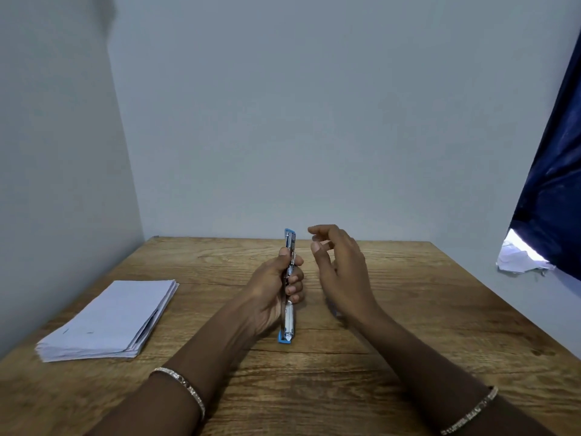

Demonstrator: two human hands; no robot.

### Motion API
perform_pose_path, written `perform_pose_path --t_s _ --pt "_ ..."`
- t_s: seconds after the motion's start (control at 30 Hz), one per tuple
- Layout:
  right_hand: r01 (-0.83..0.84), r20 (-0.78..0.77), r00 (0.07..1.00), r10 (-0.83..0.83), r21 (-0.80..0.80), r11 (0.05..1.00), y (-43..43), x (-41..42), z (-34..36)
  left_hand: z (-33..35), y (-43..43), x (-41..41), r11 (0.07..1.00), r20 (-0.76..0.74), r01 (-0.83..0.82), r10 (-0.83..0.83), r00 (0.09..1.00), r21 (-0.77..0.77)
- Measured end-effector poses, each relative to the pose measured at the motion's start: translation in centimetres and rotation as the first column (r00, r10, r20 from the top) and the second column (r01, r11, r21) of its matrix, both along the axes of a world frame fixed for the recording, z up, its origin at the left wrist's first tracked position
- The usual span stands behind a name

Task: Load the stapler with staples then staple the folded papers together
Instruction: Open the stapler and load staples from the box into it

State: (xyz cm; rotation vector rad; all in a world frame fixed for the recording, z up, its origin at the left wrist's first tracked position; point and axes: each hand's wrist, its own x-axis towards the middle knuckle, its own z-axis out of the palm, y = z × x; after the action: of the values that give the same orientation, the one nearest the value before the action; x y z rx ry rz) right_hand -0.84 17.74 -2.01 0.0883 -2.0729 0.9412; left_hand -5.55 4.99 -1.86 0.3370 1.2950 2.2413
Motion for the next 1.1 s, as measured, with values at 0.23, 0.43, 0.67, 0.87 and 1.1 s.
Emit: perform_pose_path --t_s 0.23,0.43,0.67,0.87,1.1 --pt "0.097 0.012 0.995 -0.1 0.165 0.982 -1.0 0.3 -0.3 -0.2 0.2 0.3 1.0 -0.023 -0.003 0.003 1.0 -0.007" --pt "0.136 0.033 0.989 -0.144 0.173 0.975 -0.9 0.3 -0.4 -0.3 0.2 0.4 0.999 -0.075 0.006 -0.008 0.997 -0.036" --pt "0.233 0.032 0.968 -0.248 0.247 0.941 -1.1 -0.3 -0.7 -0.6 0.2 0.5 0.995 -0.094 0.031 -0.041 0.995 -0.097" --pt "0.26 0.046 0.958 -0.284 0.287 0.922 -1.1 -1.3 -1.1 -1.1 0.6 0.7 0.99 -0.08 0.019 -0.03 0.996 -0.143" --pt "0.151 0.098 0.977 -0.191 0.317 0.936 -1.2 -1.5 -1.3 -1.1 0.5 0.7 0.992 -0.073 -0.026 0.017 0.997 -0.122"
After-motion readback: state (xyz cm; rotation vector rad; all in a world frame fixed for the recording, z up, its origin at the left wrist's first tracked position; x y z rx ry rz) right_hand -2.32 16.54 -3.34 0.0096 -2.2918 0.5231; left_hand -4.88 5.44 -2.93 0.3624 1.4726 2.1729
